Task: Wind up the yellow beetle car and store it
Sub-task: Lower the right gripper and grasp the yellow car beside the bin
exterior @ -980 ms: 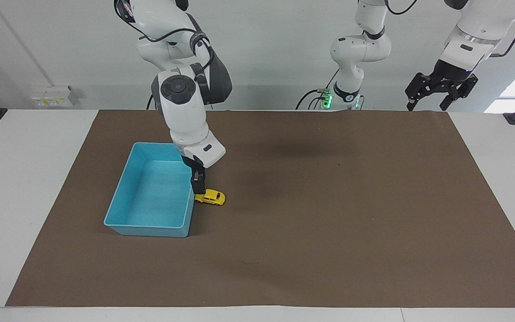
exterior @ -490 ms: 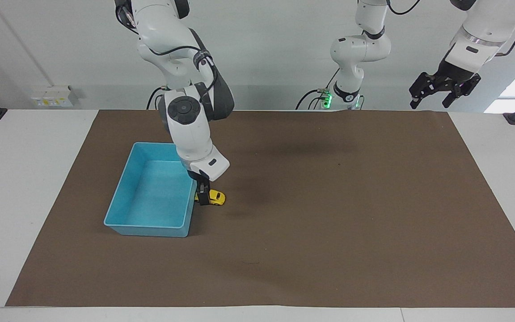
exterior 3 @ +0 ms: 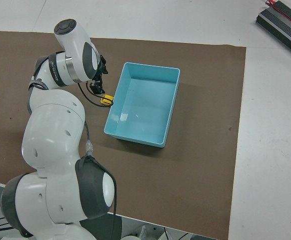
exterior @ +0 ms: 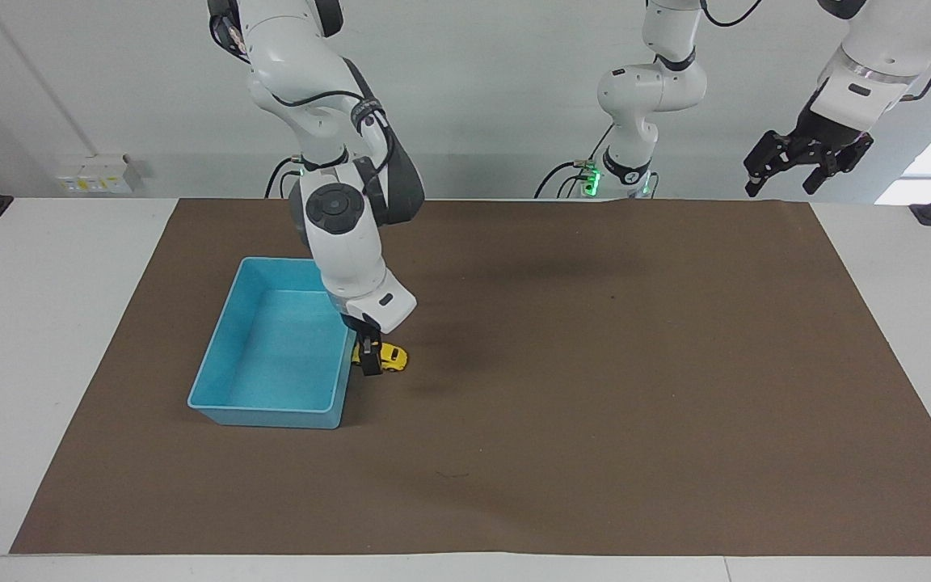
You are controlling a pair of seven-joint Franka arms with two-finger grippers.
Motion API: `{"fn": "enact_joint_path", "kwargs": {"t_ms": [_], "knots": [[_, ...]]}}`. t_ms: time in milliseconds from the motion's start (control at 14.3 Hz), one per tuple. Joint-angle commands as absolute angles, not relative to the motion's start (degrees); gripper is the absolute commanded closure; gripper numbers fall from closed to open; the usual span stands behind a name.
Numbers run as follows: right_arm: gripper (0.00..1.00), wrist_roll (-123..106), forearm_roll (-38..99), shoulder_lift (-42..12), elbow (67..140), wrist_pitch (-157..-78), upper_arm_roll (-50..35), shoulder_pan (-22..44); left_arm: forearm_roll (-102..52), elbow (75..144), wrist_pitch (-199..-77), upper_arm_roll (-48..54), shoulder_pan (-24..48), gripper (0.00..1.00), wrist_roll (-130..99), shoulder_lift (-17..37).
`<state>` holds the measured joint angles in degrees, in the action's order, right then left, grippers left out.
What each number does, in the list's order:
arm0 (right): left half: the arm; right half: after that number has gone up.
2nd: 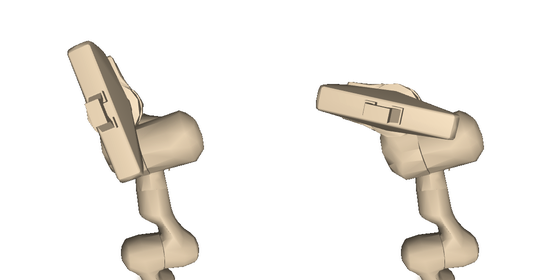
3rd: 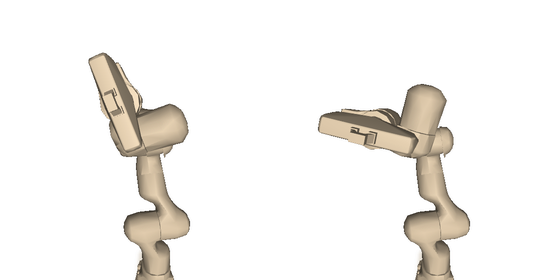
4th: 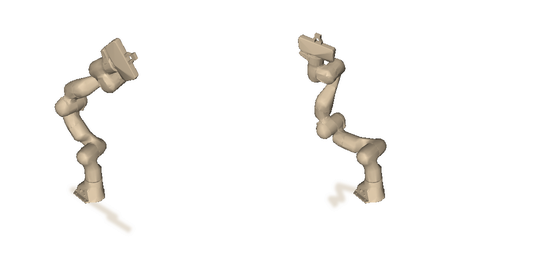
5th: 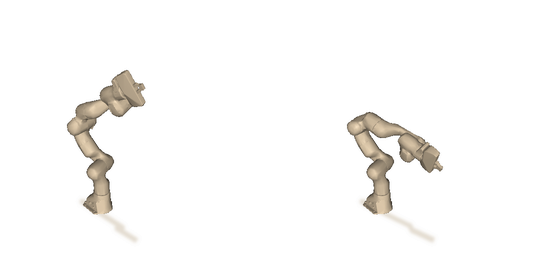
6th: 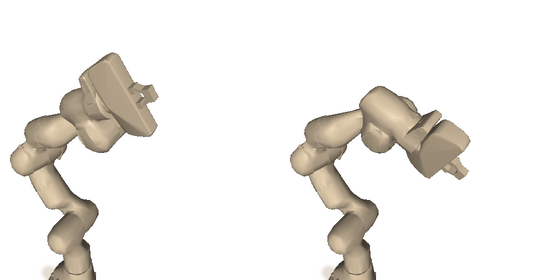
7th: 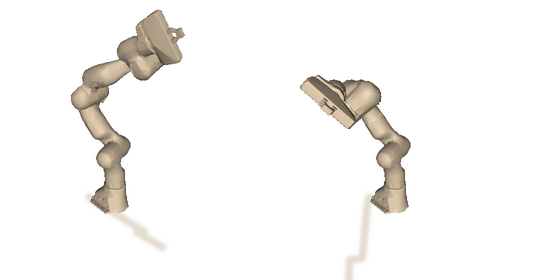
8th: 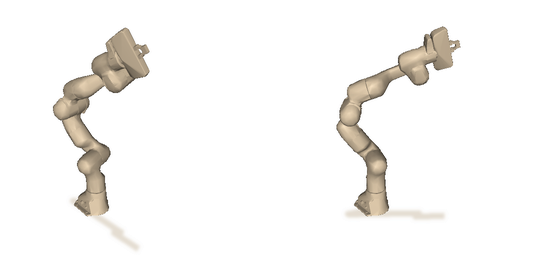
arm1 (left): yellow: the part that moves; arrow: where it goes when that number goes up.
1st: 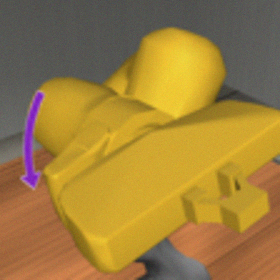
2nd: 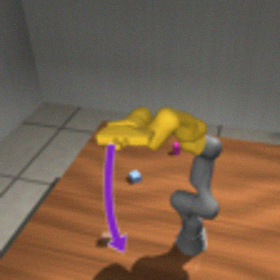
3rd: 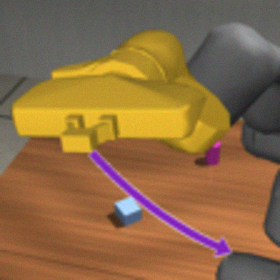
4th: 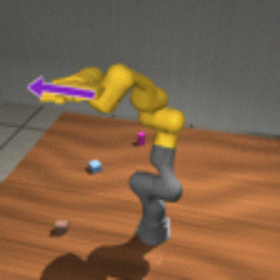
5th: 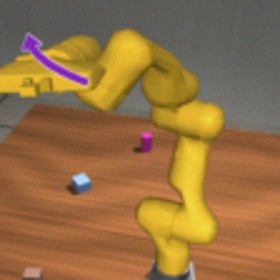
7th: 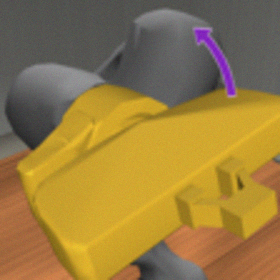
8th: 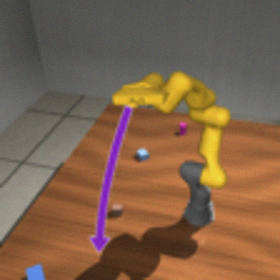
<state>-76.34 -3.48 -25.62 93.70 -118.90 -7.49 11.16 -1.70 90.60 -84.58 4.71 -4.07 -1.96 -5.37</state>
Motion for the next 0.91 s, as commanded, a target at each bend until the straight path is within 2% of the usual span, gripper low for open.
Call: {"fn": "enact_joint_path", "kwargs": {"t_ms": [0, 280, 840], "knots": [[0.00, -77.1, -2.9, -25.1, 96.0, -120.3, -7.8, 10.8, -2.5, 89.9, -83.2, 5.2, -5.0, 0.00, -1.3, -5.6], [0.00, -75.9, -2.9, -24.8, 99.0, -123.3, -7.8, 10.9, -2.5, 89.9, -83.1, 5.2, -5.0, 0.00, -1.3, -5.6], [0.00, -73.3, -3.0, -24.5, 102.0, -123.6, -7.8, 11.1, -2.5, 89.9, -83.1, 5.2, -5.0, 0.00, -1.3, -5.6]]}}
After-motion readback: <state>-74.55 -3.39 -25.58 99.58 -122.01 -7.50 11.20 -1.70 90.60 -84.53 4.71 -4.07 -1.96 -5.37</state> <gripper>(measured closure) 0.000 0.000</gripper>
